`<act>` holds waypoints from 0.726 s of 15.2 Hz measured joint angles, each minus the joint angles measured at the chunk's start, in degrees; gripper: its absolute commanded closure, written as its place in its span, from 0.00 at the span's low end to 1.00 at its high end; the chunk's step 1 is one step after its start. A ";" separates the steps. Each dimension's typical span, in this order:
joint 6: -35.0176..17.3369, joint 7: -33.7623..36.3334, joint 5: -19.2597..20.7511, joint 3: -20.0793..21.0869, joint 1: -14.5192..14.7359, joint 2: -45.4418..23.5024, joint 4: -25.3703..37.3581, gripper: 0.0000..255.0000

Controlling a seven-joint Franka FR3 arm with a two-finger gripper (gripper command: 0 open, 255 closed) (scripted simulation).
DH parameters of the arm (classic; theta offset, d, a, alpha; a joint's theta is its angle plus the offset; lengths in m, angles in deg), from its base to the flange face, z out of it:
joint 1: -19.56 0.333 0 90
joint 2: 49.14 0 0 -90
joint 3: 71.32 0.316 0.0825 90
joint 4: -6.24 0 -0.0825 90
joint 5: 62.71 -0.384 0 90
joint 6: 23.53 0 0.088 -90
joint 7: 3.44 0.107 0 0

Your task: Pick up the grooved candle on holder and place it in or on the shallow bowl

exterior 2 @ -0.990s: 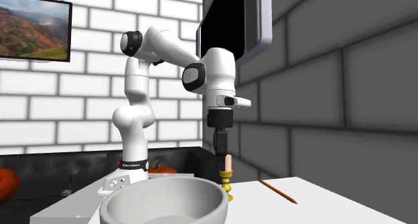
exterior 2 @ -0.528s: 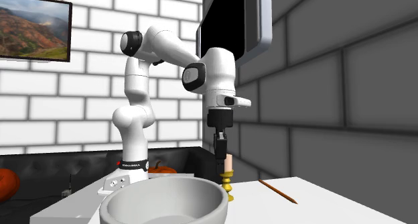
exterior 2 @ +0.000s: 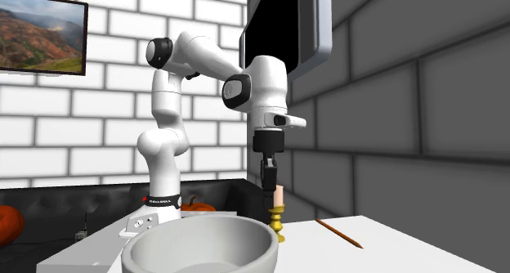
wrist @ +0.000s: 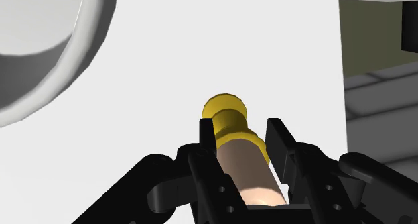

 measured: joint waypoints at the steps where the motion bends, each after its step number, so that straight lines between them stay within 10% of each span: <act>1: 0.77 0.38 0.43 0.08 0.06 0.68 0.18 1.00; 11: 8.49 1.83 2.72 0.57 0.07 4.90 4.21 1.00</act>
